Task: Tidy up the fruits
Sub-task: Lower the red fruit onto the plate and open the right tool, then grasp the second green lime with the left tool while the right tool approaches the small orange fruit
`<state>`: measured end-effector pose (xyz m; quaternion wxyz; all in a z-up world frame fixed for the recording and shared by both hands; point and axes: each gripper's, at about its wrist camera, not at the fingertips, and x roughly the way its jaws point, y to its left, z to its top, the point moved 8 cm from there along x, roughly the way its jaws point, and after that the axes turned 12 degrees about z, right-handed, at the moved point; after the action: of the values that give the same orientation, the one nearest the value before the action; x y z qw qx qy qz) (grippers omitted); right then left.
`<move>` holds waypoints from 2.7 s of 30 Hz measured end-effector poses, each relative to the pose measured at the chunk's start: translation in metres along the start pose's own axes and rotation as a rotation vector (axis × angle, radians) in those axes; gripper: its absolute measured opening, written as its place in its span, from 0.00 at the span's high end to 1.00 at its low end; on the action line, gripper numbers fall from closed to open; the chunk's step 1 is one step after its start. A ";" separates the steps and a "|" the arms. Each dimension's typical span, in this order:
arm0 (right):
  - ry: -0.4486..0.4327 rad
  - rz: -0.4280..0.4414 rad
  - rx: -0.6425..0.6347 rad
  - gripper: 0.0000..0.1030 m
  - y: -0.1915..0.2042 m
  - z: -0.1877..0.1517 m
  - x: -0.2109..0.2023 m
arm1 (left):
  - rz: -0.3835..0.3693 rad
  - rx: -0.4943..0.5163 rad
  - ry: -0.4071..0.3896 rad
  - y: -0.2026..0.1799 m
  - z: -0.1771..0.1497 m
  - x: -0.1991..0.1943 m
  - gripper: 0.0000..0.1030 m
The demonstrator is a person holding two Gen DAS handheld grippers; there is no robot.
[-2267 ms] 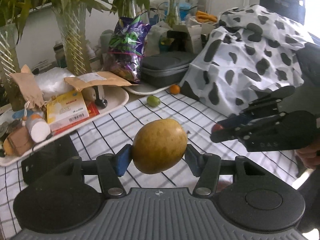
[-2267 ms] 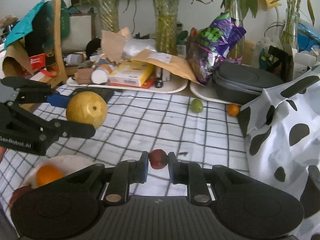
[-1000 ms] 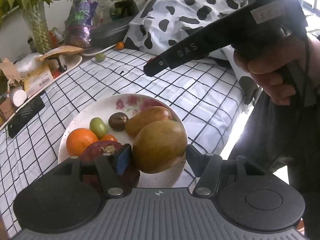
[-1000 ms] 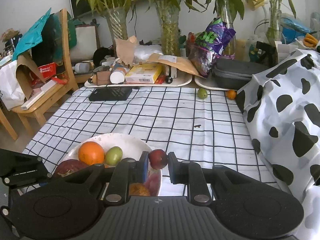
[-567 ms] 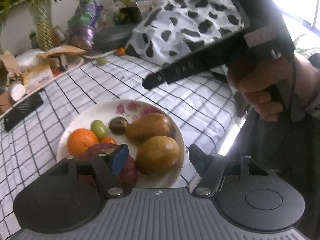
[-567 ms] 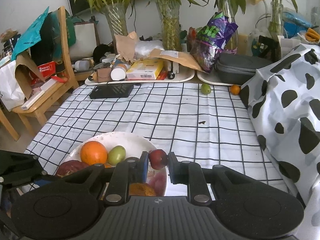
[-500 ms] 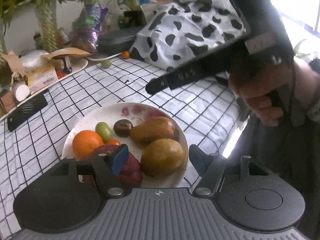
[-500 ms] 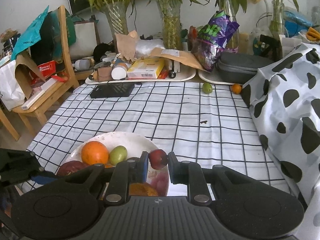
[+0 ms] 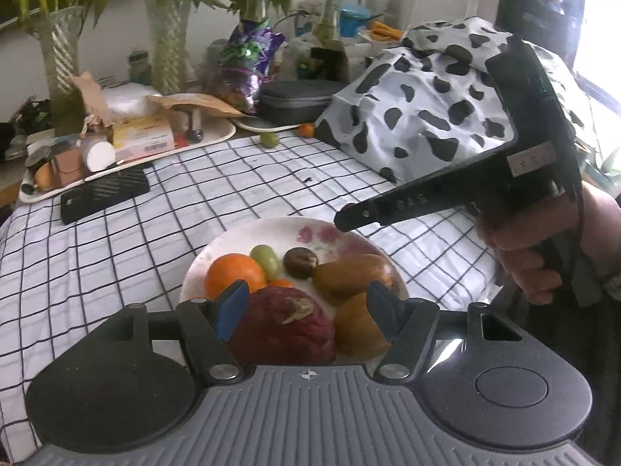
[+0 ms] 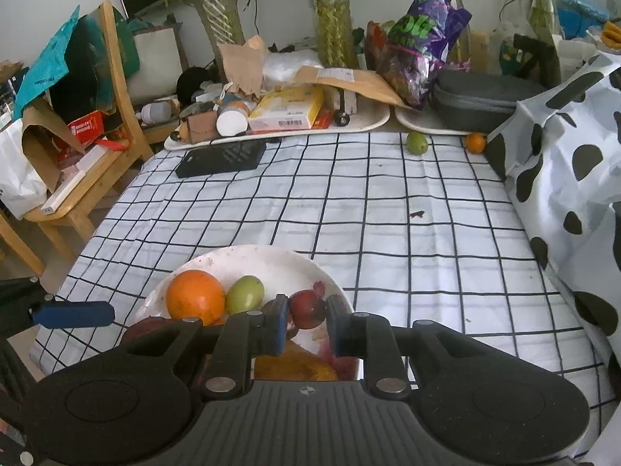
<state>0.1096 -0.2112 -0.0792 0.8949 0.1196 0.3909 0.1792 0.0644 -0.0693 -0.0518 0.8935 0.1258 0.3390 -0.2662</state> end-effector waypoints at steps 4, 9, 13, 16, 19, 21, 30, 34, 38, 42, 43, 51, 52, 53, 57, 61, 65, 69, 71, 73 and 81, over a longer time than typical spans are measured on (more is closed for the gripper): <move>0.006 0.008 0.012 0.69 0.001 -0.001 0.002 | 0.014 0.008 0.007 0.002 -0.002 0.001 0.36; -0.031 0.008 0.028 0.28 -0.001 0.002 -0.003 | 0.016 0.012 0.009 0.002 -0.002 0.001 0.36; -0.054 -0.008 0.040 0.13 -0.006 0.004 -0.008 | 0.017 0.013 0.010 0.002 -0.003 0.001 0.36; -0.065 -0.028 0.044 0.05 -0.010 0.005 -0.011 | 0.025 0.010 0.007 0.002 -0.002 0.002 0.36; -0.072 -0.045 0.044 0.00 -0.013 0.005 -0.015 | 0.034 -0.001 0.001 0.005 0.000 0.001 0.36; -0.072 -0.065 0.043 0.00 -0.015 0.004 -0.016 | 0.041 -0.008 -0.005 0.006 0.001 0.001 0.36; -0.083 -0.154 0.035 0.00 -0.033 0.001 -0.022 | 0.067 -0.008 -0.031 0.008 0.018 0.011 0.36; -0.095 -0.210 0.009 0.00 -0.045 0.005 -0.023 | 0.090 0.010 -0.040 0.010 0.029 0.023 0.36; -0.106 -0.269 -0.012 0.00 -0.062 0.012 -0.023 | 0.099 0.020 -0.042 0.013 0.045 0.042 0.36; -0.121 -0.301 -0.035 0.00 -0.076 0.022 -0.021 | 0.109 0.043 -0.040 0.018 0.058 0.063 0.36; -0.124 -0.305 -0.042 0.00 -0.079 0.025 -0.020 | 0.111 0.052 -0.037 0.019 0.060 0.069 0.36; -0.153 -0.344 -0.128 0.00 -0.106 0.057 0.000 | 0.133 0.086 -0.017 0.034 0.096 0.126 0.37; -0.153 -0.349 -0.141 0.01 -0.110 0.061 0.005 | 0.132 0.092 -0.019 0.034 0.102 0.133 0.37; -0.153 -0.349 -0.150 0.04 -0.114 0.065 0.009 | 0.130 0.099 -0.022 0.033 0.108 0.140 0.37; -0.148 -0.333 -0.130 0.10 -0.133 0.078 0.025 | 0.135 0.149 -0.039 0.027 0.127 0.168 0.37; -0.158 -0.304 -0.084 0.14 -0.152 0.091 0.034 | 0.151 0.203 -0.055 0.019 0.139 0.200 0.37; -0.148 -0.294 -0.067 0.20 -0.169 0.100 0.044 | 0.155 0.254 -0.083 0.007 0.147 0.228 0.37; -0.154 -0.277 -0.049 0.22 -0.182 0.109 0.052 | 0.145 0.317 -0.100 -0.008 0.154 0.257 0.37; -0.162 -0.272 -0.053 0.22 -0.186 0.115 0.056 | 0.146 0.324 -0.103 -0.012 0.158 0.271 0.37; -0.164 -0.265 -0.057 0.23 -0.189 0.120 0.059 | 0.128 0.315 -0.110 -0.015 0.161 0.282 0.37; -0.158 -0.231 -0.047 0.34 -0.201 0.132 0.078 | 0.104 0.238 -0.103 -0.013 0.160 0.318 0.47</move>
<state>0.3023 -0.3713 -0.1134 0.9401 0.0664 0.3261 0.0739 0.3434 -0.2695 -0.1484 0.9012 0.2345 0.2515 -0.2638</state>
